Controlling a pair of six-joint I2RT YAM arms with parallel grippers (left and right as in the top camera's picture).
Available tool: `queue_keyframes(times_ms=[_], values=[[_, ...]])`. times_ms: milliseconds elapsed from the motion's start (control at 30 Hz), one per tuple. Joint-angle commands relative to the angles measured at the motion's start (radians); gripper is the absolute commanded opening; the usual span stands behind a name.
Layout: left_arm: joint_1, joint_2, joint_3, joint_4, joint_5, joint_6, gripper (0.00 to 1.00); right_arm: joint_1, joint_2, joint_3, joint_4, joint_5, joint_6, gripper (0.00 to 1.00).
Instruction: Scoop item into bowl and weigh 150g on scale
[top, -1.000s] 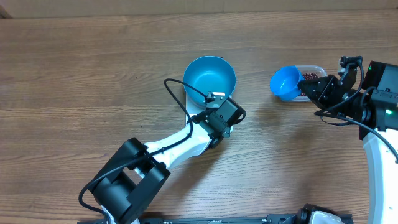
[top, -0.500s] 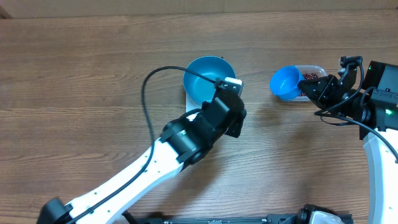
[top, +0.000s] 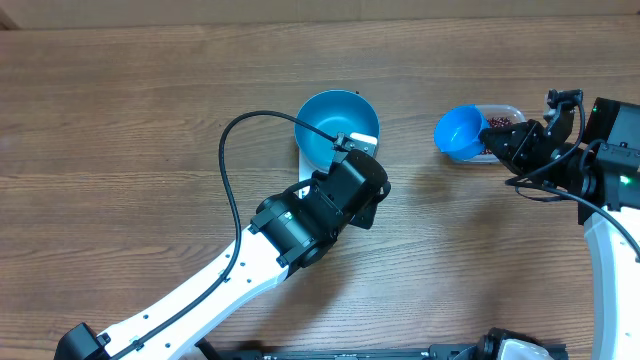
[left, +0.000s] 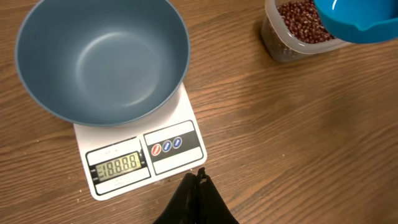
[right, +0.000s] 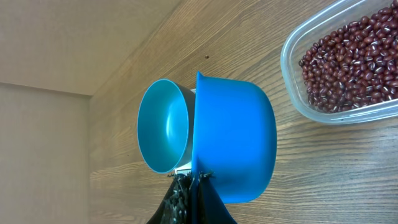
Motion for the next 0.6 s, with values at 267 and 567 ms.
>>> queue_keyframes(times_ms=[267,567], values=[[0.020,-0.006,0.004,-0.017,-0.035,0.023,0.04,-0.004,-0.012,0.020,0.010,-0.008,-0.002,0.04],[0.179,-0.007,0.004,-0.093,0.197,0.257,0.04,-0.003,-0.012,0.020,0.009,-0.008,-0.002,0.04]])
